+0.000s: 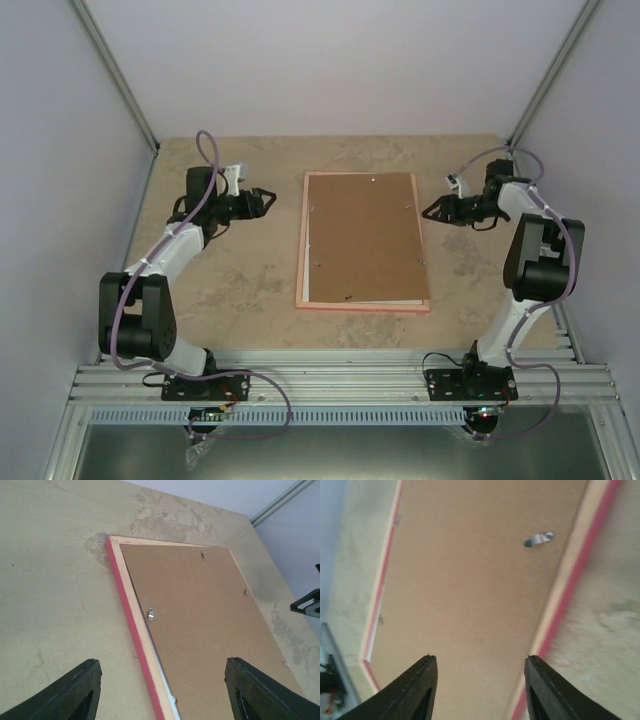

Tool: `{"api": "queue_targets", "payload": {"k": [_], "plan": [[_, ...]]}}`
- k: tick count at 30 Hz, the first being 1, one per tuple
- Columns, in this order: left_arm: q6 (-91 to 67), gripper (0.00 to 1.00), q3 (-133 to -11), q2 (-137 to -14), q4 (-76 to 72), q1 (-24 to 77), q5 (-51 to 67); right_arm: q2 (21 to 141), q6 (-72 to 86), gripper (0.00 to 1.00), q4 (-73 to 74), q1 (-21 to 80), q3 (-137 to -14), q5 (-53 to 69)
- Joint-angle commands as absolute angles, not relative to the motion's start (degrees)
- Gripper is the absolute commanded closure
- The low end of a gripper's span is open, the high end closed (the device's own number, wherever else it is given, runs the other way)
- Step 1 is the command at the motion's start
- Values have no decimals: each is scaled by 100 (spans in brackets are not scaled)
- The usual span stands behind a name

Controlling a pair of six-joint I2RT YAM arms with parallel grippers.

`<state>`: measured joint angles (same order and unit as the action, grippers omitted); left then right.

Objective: Put the photo into the frame

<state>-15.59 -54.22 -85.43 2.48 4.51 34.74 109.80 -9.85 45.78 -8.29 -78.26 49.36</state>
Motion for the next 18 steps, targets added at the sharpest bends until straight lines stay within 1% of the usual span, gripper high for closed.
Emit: {"api": "queue_targets", "payload": {"k": [1,2,5,7,9,18], "plan": [[-1040,32,-5635,-8672,647,479,3271,10880,-1250,55,4329,-914,-7629,4216],[-974,33,-5660,-8741,698,475,3288,10915,-1223,58,4237,-916,-7579,4139],[-826,39,-5676,-8938,791,476,3394,11034,-1167,71,3998,-916,-7454,3947],[-748,42,-5677,-9045,829,490,3416,11134,-1139,75,3852,-886,-7404,3840],[-707,43,-5658,-9142,859,511,3415,11233,-1143,75,3790,-843,-7375,3800],[-657,45,-5603,-9383,823,561,3454,11457,-1219,75,3613,-666,-7066,3661]]}}
